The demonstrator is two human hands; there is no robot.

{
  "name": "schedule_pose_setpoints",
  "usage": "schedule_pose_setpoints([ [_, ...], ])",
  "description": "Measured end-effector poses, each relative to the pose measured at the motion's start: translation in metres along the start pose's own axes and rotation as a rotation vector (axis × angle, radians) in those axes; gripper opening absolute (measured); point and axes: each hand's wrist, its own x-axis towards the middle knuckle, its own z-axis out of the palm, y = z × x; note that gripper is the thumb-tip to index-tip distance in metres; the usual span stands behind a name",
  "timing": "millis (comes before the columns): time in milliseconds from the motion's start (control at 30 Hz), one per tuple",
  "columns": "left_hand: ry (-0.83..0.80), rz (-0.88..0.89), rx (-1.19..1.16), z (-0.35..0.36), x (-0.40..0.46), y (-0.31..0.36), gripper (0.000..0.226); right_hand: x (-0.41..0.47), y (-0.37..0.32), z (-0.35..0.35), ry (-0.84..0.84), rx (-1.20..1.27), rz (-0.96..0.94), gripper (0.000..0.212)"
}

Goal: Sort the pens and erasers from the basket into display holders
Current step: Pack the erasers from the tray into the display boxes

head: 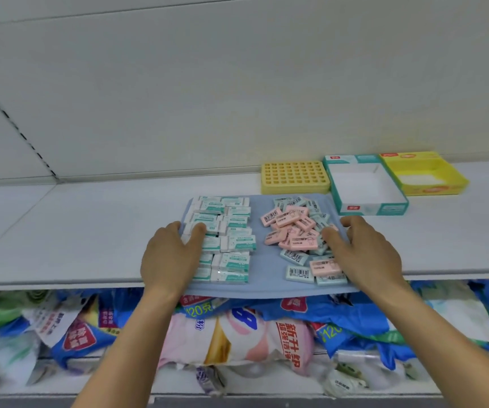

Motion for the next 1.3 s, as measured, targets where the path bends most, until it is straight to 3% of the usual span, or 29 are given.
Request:
schedule_pose_setpoints([
  [467, 0.044, 0.110, 0.281, -0.010, 0.006, -0.004, 0.052, 0.012, -0.005, -0.021, -0.073, -0.443, -0.153, 0.051],
  [567, 0.073, 0.289, 0.161, -0.023, 0.028, 0.001, 0.046, 0.022, -0.024, -0.035, 0.090, -0.461, -0.212, 0.044],
  [633, -0.007, 0.473, 0.160, -0.028, 0.047, 0.011, 0.041, 0.029, -0.053, -0.034, 0.134, -0.302, -0.375, 0.031],
  [700, -0.169, 0.598, 0.254, -0.028, 0.064, 0.024, 0.038, 0.034, -0.089, -0.022, 0.004, -0.164, -0.545, 0.026],
  [767, -0.276, 0.654, 0.372, -0.027, 0.075, 0.031, 0.034, 0.041, -0.120, -0.001, -0.162, -0.222, -0.609, 0.022],
  [900, -0.362, 0.635, 0.347, -0.024, 0.089, 0.033, 0.034, 0.060, -0.145, 0.032, -0.291, -0.430, -0.552, 0.020],
  [1000, -0.435, 0.593, 0.261, -0.023, 0.095, 0.031, 0.033, 0.070, -0.149, 0.039, -0.366, -0.401, -0.480, 0.026],
  [1133, -0.481, 0.538, 0.174, -0.021, 0.097, 0.027, 0.015, 0.075, -0.148, 0.041, -0.484, -0.283, -0.414, 0.033],
  [1300, -0.380, 0.458, 0.026, -0.021, 0.093, 0.024, 0.007, 0.071, -0.138, 0.032, -0.300, -0.169, -0.485, 0.015],
])
